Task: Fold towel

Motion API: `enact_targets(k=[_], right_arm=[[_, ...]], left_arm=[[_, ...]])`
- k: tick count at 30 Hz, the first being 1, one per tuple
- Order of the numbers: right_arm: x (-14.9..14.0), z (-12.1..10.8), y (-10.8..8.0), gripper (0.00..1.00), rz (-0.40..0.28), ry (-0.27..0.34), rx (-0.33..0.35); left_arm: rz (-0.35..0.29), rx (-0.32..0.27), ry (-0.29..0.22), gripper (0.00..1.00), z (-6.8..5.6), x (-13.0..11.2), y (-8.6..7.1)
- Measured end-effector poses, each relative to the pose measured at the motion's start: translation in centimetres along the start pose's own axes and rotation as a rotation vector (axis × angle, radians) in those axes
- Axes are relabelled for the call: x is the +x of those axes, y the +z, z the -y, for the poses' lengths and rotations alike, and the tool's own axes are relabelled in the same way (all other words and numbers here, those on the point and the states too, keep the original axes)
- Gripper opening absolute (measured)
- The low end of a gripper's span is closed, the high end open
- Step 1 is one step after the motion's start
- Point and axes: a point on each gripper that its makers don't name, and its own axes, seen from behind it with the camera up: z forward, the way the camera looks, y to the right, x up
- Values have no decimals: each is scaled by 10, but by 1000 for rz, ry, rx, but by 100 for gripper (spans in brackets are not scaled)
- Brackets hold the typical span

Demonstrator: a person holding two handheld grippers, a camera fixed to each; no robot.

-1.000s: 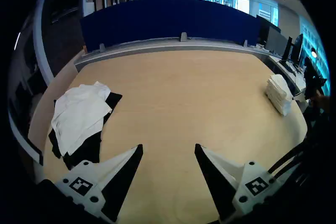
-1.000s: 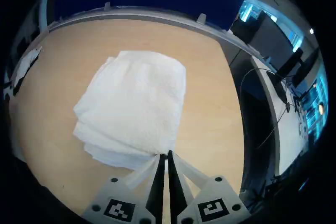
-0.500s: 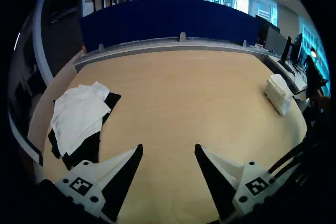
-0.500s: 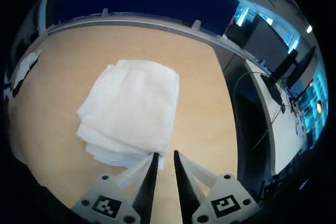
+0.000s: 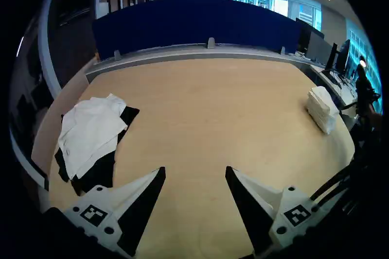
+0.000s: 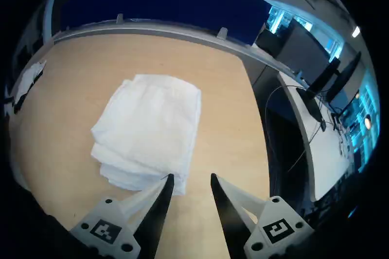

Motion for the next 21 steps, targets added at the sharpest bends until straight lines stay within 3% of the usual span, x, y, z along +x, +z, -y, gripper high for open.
enact_targets(k=[6,10,21], right_arm=[[9,6,-1,76,-21,13,13],[17,14,0,100,-36,22,38],[41,46,5,100,-75,18,101]], left_arm=[[0,0,2,91,-1,0,1],[-2,0,1,91,-1,1,1],[-1,4,-3,91,1,0,0]])
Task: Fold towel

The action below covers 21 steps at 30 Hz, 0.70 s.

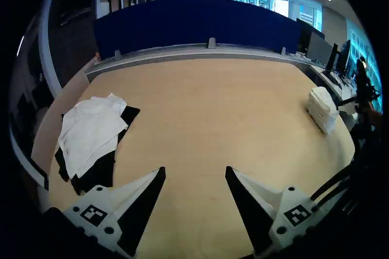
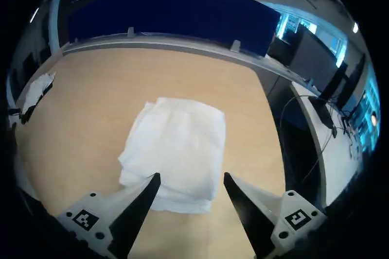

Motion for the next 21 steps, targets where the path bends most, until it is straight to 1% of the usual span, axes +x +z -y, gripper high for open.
enact_targets(k=[8,11,21], right_arm=[[6,21,10,100,-3,-9,38],[2,28,14,100,7,-16,52],[-26,34,25,100,65,-33,62]], left_arm=[[-2,4,-4,91,4,1,-2],[-1,5,-4,91,4,0,-2],[1,16,-7,91,11,-3,-4]])
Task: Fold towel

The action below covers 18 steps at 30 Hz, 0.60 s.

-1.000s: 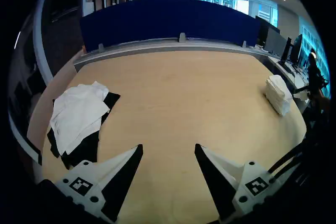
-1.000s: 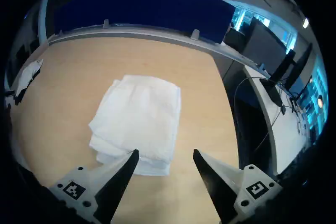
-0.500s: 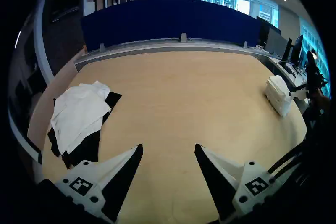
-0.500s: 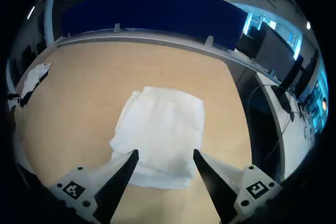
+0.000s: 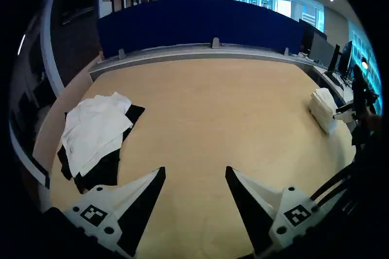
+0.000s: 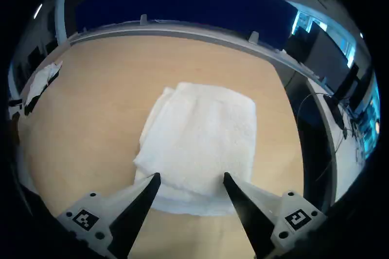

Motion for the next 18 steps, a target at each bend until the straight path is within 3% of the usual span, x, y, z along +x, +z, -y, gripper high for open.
enact_targets(k=[18], right_arm=[[-15,4,7,100,31,-14,3]], left_arm=[[-6,4,-1,91,3,5,0]])
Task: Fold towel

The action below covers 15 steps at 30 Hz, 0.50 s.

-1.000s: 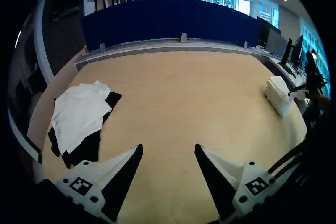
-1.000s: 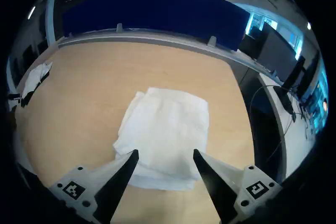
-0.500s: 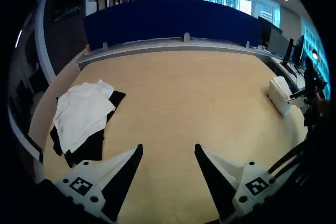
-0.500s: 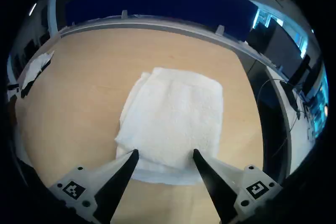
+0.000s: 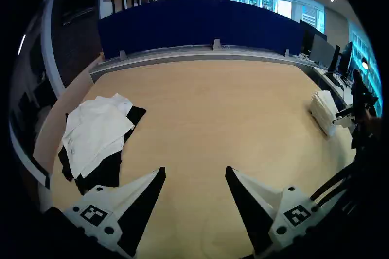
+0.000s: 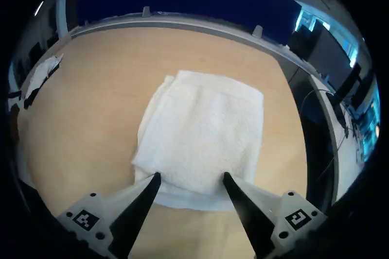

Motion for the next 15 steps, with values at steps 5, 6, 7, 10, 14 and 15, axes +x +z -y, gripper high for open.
enact_targets(k=[5,6,7,10,14,15], right_arm=[[11,0,-4,100,-30,15,-10],[15,0,-6,100,-43,18,-12],[19,-1,-9,100,-56,22,-15],[28,-1,-14,100,-81,31,-18],[33,-1,-17,100,-94,34,-24],[35,-1,-17,100,-100,35,-25]], left_arm=[[-3,3,4,91,1,1,-1],[-3,3,3,91,2,1,-1],[-4,4,2,91,2,1,-1],[-5,4,-3,91,4,2,0],[-7,3,-7,91,4,2,0],[-8,2,-7,91,4,3,0]])
